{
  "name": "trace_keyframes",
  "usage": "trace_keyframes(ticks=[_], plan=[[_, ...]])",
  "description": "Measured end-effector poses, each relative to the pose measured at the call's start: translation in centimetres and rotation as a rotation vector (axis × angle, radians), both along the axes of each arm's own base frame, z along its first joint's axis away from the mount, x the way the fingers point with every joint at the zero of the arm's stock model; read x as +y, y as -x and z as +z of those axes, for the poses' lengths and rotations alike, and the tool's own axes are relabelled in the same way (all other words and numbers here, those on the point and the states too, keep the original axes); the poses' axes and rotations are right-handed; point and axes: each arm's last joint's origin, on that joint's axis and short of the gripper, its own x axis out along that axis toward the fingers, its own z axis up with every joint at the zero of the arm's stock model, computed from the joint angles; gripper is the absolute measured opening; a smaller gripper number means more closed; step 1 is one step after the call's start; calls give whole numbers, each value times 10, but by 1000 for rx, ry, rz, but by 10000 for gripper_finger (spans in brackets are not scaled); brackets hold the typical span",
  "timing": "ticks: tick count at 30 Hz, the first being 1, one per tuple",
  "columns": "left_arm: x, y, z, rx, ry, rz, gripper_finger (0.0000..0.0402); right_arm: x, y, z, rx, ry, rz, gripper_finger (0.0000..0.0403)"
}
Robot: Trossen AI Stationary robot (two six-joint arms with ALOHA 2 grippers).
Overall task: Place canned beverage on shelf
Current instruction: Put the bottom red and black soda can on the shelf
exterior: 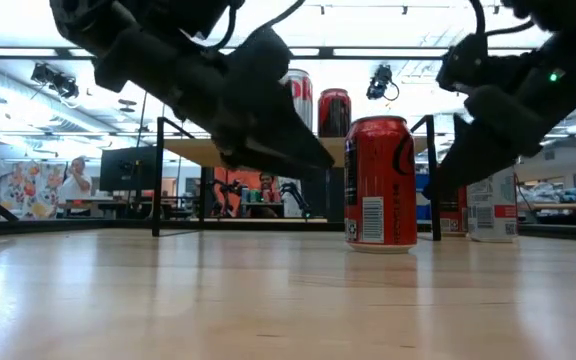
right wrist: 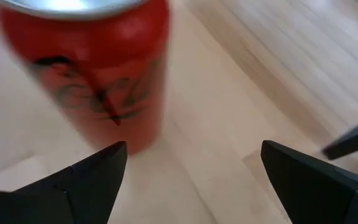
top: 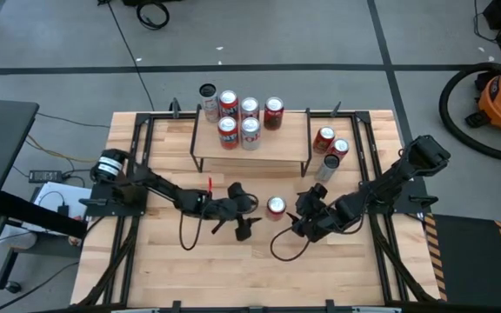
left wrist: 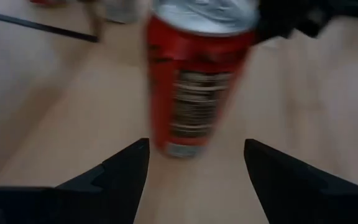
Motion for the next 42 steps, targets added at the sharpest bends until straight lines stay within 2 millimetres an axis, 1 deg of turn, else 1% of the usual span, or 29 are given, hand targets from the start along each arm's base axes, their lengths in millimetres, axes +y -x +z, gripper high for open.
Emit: trace_keyframes(ticks=[4,9,11,15,19,22,26,29,32,34,37,42], plan=[[3,-2,-12,-4,-85,142,274,-8,3,-6,-15,19,-56,381],[11,-10,-21,-64,-84,202,274,-14,4,-9,-78,58,-127,381],[14,-12,-24,-72,-83,212,274,-14,2,-9,-83,44,-109,381],[23,-14,-24,-78,-86,234,274,-11,-2,-8,-80,-23,-51,382],[28,-16,-22,-100,-84,249,274,-8,-3,-8,-68,-75,-13,382],[31,-16,-23,-83,-106,247,274,-5,-3,-8,-55,-117,19,382],[31,-14,-23,-40,-134,205,274,2,1,-9,-26,-132,68,382],[29,-10,-20,12,-133,178,274,1,6,-11,-9,-92,20,382],[26,-7,-21,47,-108,143,274,-4,9,-11,-48,-1,-63,382],[23,-8,-21,38,-47,86,274,-8,6,-9,-94,48,-106,382],[17,-9,-18,8,19,44,274,-13,1,-7,-113,55,-112,382],[13,-9,-15,-33,-28,92,274,-13,-8,-4,-126,21,-49,382]])
